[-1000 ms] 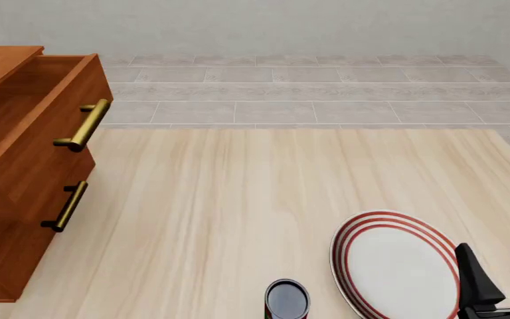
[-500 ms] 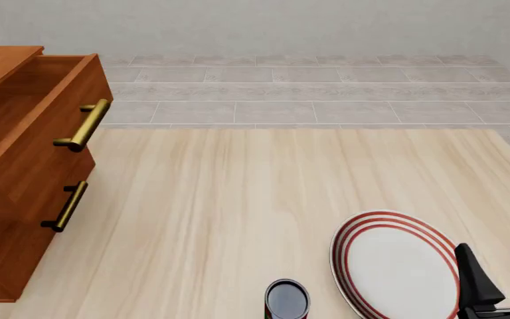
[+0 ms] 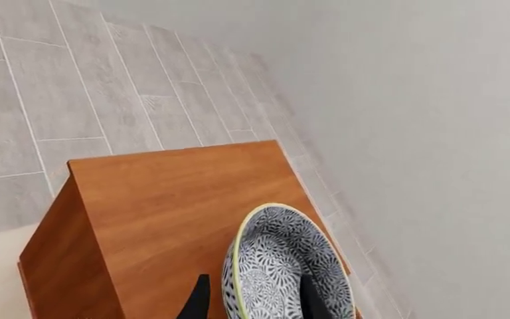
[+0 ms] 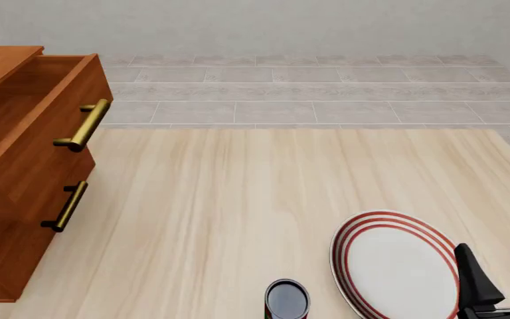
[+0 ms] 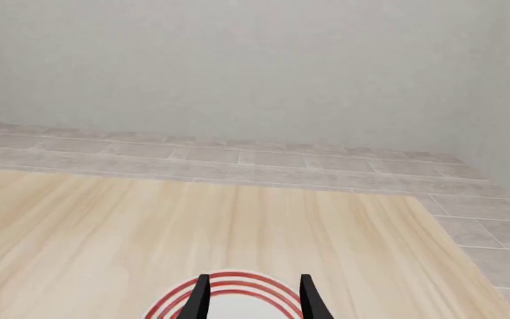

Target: Put the bowl on top of the cabinet.

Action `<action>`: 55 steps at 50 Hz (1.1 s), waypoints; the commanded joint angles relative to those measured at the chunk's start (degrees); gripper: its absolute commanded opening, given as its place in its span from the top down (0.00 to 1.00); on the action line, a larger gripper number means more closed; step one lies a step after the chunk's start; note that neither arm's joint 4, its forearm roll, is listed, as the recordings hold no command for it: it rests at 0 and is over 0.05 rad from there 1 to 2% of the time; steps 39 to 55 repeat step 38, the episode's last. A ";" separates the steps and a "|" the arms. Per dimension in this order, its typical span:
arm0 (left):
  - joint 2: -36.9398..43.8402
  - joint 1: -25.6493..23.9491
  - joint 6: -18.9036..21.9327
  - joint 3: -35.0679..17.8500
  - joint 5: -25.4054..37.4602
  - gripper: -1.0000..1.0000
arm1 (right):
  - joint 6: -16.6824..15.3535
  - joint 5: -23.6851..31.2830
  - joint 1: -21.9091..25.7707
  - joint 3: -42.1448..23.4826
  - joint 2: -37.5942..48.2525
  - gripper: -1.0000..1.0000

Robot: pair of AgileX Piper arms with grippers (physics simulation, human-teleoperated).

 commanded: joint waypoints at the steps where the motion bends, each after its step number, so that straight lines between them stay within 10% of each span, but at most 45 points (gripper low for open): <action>1: -2.97 -0.22 -0.29 -0.82 1.04 0.00 | 0.00 -0.07 0.08 0.00 0.00 0.00; 55: -14.22 4.25 -1.64 0.68 1.60 0.00 | -0.02 -0.13 0.24 0.01 0.00 0.00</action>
